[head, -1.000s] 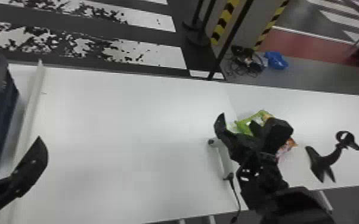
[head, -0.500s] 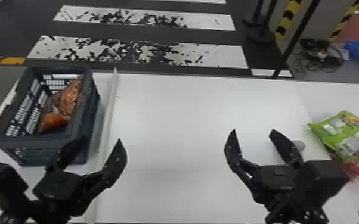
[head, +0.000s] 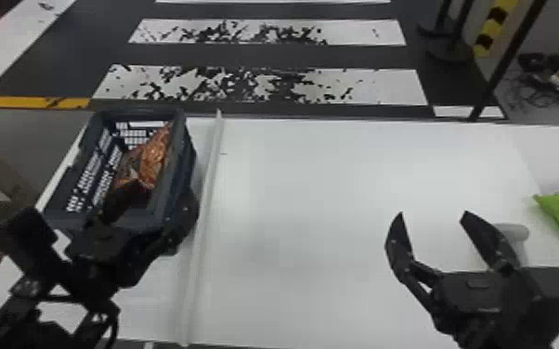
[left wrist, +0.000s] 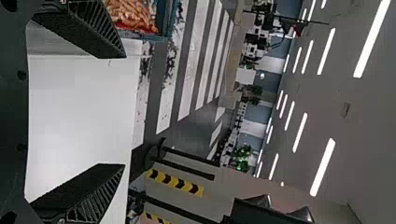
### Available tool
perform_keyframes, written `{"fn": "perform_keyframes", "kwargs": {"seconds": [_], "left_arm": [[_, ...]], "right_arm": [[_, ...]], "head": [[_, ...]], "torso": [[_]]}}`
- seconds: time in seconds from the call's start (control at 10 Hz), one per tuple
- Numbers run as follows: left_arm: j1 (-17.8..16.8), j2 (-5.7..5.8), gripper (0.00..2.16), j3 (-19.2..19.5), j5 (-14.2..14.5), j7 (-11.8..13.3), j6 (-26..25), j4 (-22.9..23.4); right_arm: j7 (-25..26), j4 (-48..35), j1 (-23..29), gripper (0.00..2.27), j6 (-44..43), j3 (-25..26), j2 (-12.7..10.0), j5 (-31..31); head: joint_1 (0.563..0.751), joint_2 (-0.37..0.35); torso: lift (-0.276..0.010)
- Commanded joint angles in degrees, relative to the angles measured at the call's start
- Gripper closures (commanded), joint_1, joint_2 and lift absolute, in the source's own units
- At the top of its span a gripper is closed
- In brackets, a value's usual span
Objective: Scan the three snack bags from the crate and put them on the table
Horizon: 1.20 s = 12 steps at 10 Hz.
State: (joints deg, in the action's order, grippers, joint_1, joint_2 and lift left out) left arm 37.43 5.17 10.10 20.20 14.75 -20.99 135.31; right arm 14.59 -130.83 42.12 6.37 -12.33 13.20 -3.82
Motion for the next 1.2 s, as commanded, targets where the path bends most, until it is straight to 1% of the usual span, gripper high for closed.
{"fn": "perform_keyframes", "kwargs": {"seconds": [0.0, 0.1, 0.2, 0.3, 0.4, 0.5, 0.6, 0.7, 0.8, 0.9, 1.0, 1.1], "left_arm": [[-5.7, 0.01, 0.03, 5.37, 0.98, 3.0, -8.15, -1.28], [-10.09, 0.01, 0.03, 8.53, 0.72, 4.49, -11.14, -3.47], [-14.66, 0.63, 0.03, 11.34, 0.63, 5.99, -14.83, -6.11], [-17.56, 3.26, 0.03, 12.4, 1.07, 6.08, -15.0, -8.66], [-21.25, 5.02, 0.03, 12.66, 2.03, 6.16, -17.99, -11.82], [-24.33, 6.25, 0.04, 12.84, 2.03, 5.99, -20.28, -14.81], [-26.88, 7.22, 0.04, 13.01, 1.95, 5.64, -21.51, -17.62], [-29.16, 8.45, 0.04, 12.93, 1.86, 4.93, -26.6, -19.38], [-32.24, 9.15, 0.04, 13.1, 2.03, 4.67, -33.81, -21.75], [-33.03, 9.5, 0.04, 13.54, 2.03, 4.58, -34.16, -23.51], [-34.79, 10.03, 0.04, 13.1, 0.72, 4.85, -34.16, -25.18], [-36.2, 11.0, 0.04, 12.4, 0.01, 4.85, -34.69, -26.15]], "right_arm": [[0.0, 0.4, 0.16, 0.09, 0.1, 0.02, 0.69, 0.56], [0.0, 0.57, 0.16, 0.09, 0.27, -0.07, 0.78, 1.35], [0.0, 0.84, 0.24, 0.09, 0.45, -0.33, 0.78, 2.06], [0.0, 1.36, 0.16, 0.09, 0.45, -0.94, 0.78, 2.94], [0.0, 2.42, 0.16, 0.09, 0.45, -1.38, 0.78, 3.64], [0.0, 3.3, 0.16, 0.09, 0.45, -1.74, 0.78, 4.34], [0.0, 3.65, 0.16, 0.09, 0.45, -2.0, 0.78, 4.69], [0.0, 3.74, 0.16, 0.09, 0.45, -2.44, 1.13, 5.22], [0.0, 4.09, -0.02, 0.09, 0.62, -3.14, 1.83, 5.22], [0.09, 4.53, -0.55, 0.09, 0.62, -4.11, 2.71, 5.13], [0.27, 4.7, -0.64, 0.09, 0.62, -4.11, 3.15, 5.05], [0.35, 4.88, -0.64, 0.09, 0.62, -4.02, 3.5, 4.87]], "head": [[0.695, 0.082], [0.695, 0.103], [0.695, 0.12], [0.695, 0.155], [0.695, 0.196], [0.695, 0.209], [0.695, 0.235], [0.695, 0.243], [0.695, 0.26], [0.695, 0.276], [0.695, 0.283], [0.695, 0.298]], "torso": [[-0.094], [-0.094], [-0.094], [-0.094], [-0.094], [-0.094], [-0.094], [-0.094], [-0.094], [-0.094], [-0.094], [-0.094]]}}
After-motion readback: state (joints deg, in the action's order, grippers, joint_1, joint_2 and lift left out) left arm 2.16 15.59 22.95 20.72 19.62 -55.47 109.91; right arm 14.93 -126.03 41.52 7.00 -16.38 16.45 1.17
